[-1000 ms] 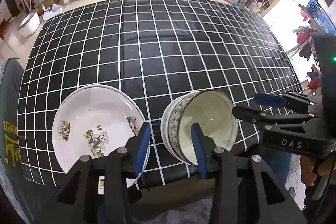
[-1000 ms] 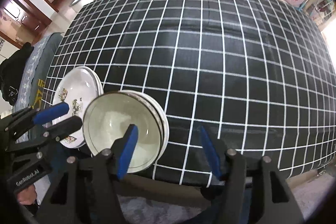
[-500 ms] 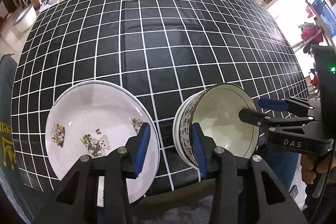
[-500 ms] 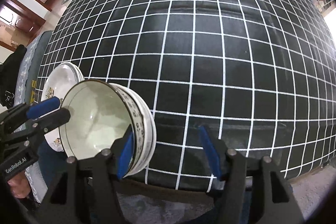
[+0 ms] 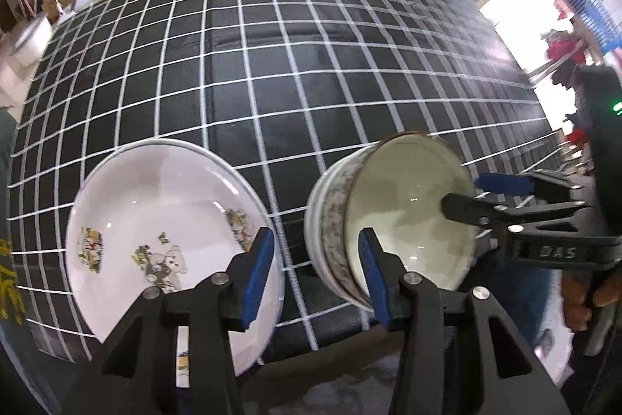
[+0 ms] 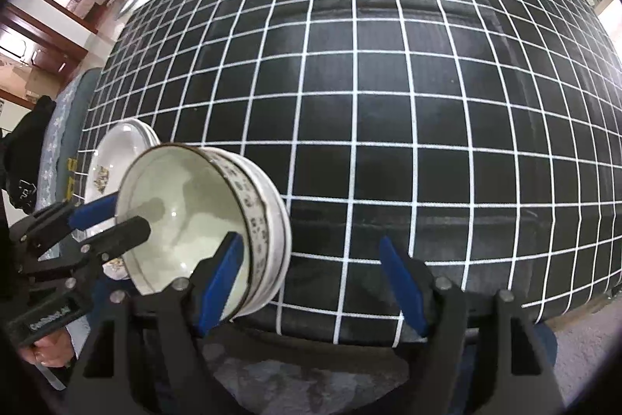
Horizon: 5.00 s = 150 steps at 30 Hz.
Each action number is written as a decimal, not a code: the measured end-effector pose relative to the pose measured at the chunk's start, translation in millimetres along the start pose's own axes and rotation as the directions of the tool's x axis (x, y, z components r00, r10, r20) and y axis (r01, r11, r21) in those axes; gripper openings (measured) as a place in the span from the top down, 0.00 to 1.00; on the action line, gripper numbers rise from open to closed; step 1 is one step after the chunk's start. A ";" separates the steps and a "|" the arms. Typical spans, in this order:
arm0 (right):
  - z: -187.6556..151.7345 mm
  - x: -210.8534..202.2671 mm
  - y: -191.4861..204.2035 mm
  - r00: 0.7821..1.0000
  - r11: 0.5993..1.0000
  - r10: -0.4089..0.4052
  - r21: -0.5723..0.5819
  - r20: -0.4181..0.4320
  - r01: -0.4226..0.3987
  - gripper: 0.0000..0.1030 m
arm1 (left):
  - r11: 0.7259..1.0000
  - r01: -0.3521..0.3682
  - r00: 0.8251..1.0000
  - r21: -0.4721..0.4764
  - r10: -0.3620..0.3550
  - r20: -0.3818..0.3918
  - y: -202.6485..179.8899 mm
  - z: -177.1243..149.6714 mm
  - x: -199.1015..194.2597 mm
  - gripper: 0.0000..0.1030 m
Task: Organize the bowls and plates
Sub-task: 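Lift the floral-pattern bowl with both grippers and carry it toward the stack, then lower the floral-pattern bowl with both grippers into the stacked bowls, then open both grippers and pull them back from the stack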
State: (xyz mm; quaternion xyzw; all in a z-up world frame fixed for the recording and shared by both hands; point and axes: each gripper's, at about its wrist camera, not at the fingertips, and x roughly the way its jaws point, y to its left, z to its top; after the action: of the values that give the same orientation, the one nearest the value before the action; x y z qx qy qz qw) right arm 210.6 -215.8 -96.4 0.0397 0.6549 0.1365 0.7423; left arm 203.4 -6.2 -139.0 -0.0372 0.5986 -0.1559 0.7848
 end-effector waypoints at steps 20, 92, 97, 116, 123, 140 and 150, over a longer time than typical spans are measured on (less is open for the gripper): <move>-9.7 31.4 -4.5 0.995 0.981 0.084 0.181 -0.051 -0.073 0.26 | 0.990 0.140 0.985 0.028 -0.136 -0.109 6.4 1.0 40.0 0.59; 68.4 69.3 162.7 0.977 0.990 0.144 0.025 -0.160 -0.142 0.70 | 0.977 -0.057 0.998 -0.207 0.061 0.016 114.8 -9.4 -24.8 0.66; 68.0 75.5 168.0 0.974 0.990 0.144 0.023 -0.176 -0.142 0.71 | 0.974 -0.044 0.999 -0.221 0.048 0.016 115.8 -11.1 -22.4 0.66; 53.2 34.8 152.8 0.985 0.986 0.164 -0.008 -0.048 -0.164 0.69 | 0.964 -0.154 0.972 -0.217 0.188 0.142 106.7 -23.7 -69.1 0.66; 27.2 -19.7 164.1 0.981 0.984 0.157 -0.099 0.111 -0.147 0.69 | 0.961 -0.183 0.918 -0.209 0.243 0.313 69.9 -47.6 -120.0 0.61; -100.9 -138.8 132.2 0.751 0.983 0.095 -0.182 0.654 0.035 0.34 | 0.970 -0.225 0.780 -0.093 0.236 0.580 -42.7 -128.1 -170.7 0.61; -145.9 -168.2 119.5 0.629 0.967 -0.001 -0.159 0.778 0.198 0.11 | 0.964 -0.245 0.669 -0.104 0.245 0.702 -70.7 -161.7 -193.6 0.26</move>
State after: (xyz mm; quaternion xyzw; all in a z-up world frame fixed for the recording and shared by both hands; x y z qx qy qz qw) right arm 31.6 -161.4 73.4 -0.0281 0.2554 0.1392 0.9563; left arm -9.9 3.4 12.7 -0.0139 0.2502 -0.0226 0.9678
